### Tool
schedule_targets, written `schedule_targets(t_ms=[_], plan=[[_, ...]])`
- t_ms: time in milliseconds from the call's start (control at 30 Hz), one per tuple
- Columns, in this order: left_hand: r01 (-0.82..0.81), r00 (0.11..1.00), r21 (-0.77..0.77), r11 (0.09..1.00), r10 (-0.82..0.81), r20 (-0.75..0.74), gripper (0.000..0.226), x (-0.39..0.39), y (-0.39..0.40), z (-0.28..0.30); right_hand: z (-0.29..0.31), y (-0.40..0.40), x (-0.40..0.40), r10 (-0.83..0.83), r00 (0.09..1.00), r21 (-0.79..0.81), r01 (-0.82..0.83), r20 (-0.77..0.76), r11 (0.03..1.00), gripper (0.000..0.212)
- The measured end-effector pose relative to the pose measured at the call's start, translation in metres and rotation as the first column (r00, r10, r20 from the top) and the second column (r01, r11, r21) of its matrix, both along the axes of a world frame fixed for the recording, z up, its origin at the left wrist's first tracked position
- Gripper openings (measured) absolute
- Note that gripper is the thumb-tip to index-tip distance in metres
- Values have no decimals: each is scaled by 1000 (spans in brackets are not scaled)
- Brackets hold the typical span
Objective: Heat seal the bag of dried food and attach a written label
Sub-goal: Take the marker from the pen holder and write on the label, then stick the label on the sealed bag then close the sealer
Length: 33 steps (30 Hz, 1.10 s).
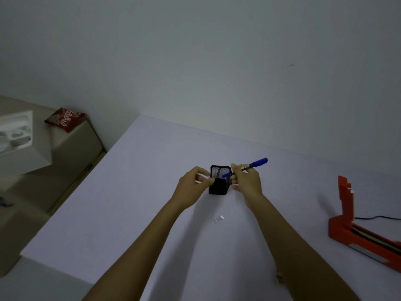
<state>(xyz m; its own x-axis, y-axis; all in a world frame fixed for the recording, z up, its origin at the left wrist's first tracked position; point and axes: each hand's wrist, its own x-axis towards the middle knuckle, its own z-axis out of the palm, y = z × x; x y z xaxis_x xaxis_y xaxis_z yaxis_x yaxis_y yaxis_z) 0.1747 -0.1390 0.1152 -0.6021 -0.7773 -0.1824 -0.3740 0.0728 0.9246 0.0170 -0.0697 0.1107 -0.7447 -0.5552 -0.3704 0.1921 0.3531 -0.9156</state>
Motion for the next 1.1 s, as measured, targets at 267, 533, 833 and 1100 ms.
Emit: schedule_targets(t_ms=[267, 533, 833, 1100], plan=[[-64, 976, 226, 972, 13, 219, 21, 33, -3, -76, -53, -18, -33, 140, 989, 203, -145, 42, 968, 19], [-79, 951, 281, 957, -12, 309, 21, 29, 8, -114, -77, -16, -40, 131, 991, 142, -130, 7, 981, 30], [-68, 919, 268, 961, -44, 392, 23, 3, 21, -138, -141, 64, 17, 558, 700, 508, -315, -445, 801, 46], [14, 875, 235, 972, -126, 467, 36, -17, 33, -150, -168, 85, 30, 680, 589, 623, -346, -437, 701, 54]])
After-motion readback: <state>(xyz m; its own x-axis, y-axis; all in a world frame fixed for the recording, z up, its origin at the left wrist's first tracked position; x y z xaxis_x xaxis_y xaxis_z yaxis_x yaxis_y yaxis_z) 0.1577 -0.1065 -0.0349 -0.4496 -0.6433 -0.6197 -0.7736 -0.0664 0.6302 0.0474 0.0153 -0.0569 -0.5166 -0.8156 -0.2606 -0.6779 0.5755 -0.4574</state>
